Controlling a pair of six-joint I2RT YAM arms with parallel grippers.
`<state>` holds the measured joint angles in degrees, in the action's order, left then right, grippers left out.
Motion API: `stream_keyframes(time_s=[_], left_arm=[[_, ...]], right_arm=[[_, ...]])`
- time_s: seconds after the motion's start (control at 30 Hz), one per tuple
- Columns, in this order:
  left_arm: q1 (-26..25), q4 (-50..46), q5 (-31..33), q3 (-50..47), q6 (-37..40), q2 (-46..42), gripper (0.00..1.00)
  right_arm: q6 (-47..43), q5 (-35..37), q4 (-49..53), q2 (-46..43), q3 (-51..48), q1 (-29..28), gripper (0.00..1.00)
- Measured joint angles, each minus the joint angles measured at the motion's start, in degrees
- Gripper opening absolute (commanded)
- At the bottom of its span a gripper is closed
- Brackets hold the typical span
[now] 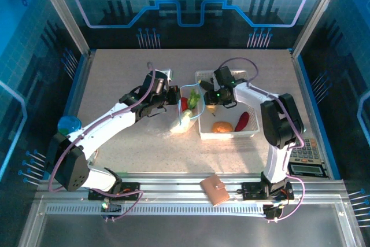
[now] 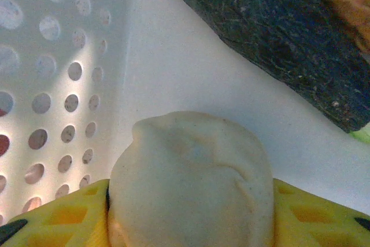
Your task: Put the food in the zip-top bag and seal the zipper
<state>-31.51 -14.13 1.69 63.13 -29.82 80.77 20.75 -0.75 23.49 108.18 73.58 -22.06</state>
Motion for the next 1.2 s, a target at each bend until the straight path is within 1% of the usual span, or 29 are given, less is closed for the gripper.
stream_keyframes(time_s=[0.07,0.17,0.27,0.37,0.47,0.53,0.7,0.83,1.0,1.2], left_arm=[[0.0,0.0,-0.02,0.0,0.0,0.0,0.0],[0.0,0.0,-0.02,0.0,0.0,0.02,0.0],[0.04,0.02,-0.13,0.0,0.0,0.17,0.0],[0.09,0.04,-0.48,0.0,0.0,0.5,0.0],[0.17,0.04,-0.63,0.0,0.0,1.07,0.0],[0.17,0.04,-0.66,0.0,-0.02,1.31,0.0],[0.17,0.04,-0.68,0.02,-0.02,1.38,0.0],[0.17,0.04,-1.09,0.02,-0.02,1.38,0.0],[0.17,0.04,-1.11,0.02,-0.02,1.38,0.0],[0.17,0.04,-1.11,0.02,-0.04,1.36,0.0]], right_arm=[[0.0,0.9,0.09,-2.27,-1.7,0.17,0.49],[-0.07,3.02,0.26,-7.96,-4.04,0.72,0.49],[-0.5,4.96,0.61,-15.58,-4.92,1.05,0.49],[-1.18,5.18,0.5,-22.86,-4.87,1.01,0.49],[-1.53,4.83,0.46,-27.85,-4.48,-0.09,0.49],[-1.53,4.61,0.42,-29.81,-4.48,-2.14,0.5],[-1.03,3.34,-3.1,-31.21,-5.31,-10.14,0.5],[-0.22,3.41,-5.81,-30.97,-6.97,-15.13,0.5],[0.92,4.52,-7.56,-29.46,-7.93,-17.81,0.49],[1.55,6.43,-6.29,-27.96,-8.98,-20.2,0.5]])
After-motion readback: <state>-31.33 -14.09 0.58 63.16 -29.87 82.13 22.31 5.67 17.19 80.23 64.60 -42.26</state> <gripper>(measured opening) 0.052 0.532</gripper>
